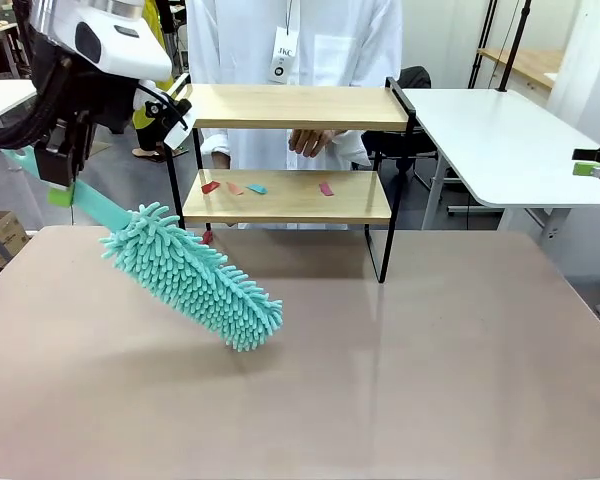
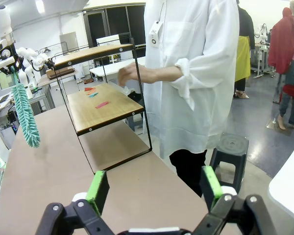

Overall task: Clean the shelf.
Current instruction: Clean the specific section of the Shelf indicated by the human with the Duster.

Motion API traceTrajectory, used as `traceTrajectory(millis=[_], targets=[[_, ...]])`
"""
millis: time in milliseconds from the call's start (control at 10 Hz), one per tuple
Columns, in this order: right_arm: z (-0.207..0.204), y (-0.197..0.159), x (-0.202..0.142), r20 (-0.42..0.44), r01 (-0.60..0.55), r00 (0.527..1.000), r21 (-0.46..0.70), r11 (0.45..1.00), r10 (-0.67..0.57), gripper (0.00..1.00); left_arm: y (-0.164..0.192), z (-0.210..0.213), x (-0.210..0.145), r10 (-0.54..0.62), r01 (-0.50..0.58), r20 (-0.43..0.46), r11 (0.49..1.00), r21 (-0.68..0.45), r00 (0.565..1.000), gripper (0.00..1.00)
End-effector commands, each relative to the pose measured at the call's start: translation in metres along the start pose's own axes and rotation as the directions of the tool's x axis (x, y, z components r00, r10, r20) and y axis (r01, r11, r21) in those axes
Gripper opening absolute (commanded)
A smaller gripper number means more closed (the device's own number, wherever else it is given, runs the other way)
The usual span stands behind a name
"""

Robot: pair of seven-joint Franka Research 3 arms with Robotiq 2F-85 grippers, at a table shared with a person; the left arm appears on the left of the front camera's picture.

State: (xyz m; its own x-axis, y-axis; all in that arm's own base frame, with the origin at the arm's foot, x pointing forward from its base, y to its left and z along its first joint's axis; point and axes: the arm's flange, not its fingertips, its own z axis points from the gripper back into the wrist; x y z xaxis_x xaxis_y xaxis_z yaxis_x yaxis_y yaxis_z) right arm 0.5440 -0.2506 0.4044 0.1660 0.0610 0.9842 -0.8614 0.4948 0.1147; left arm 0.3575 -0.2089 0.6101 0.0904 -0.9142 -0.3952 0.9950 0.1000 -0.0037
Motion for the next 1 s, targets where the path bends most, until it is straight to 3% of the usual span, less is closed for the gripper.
traceTrajectory(millis=[0,900], targets=[[-0.0016,0.0018,0.0025,0.003,-0.003,1.0,0.002,1.0,0.003,1.0,-0.0007,0.0007,-0.0013,0.001,-0.001,-0.002,1.0,-0.002,1.0,0.13],[-0.0016,0.0018,0.0025,0.003,-0.003,1.0,0.002,1.0,0.003,1.0,-0.0007,0.0007,-0.0013,0.001,-0.001,-0.002,1.0,-0.002,1.0,0.13]])
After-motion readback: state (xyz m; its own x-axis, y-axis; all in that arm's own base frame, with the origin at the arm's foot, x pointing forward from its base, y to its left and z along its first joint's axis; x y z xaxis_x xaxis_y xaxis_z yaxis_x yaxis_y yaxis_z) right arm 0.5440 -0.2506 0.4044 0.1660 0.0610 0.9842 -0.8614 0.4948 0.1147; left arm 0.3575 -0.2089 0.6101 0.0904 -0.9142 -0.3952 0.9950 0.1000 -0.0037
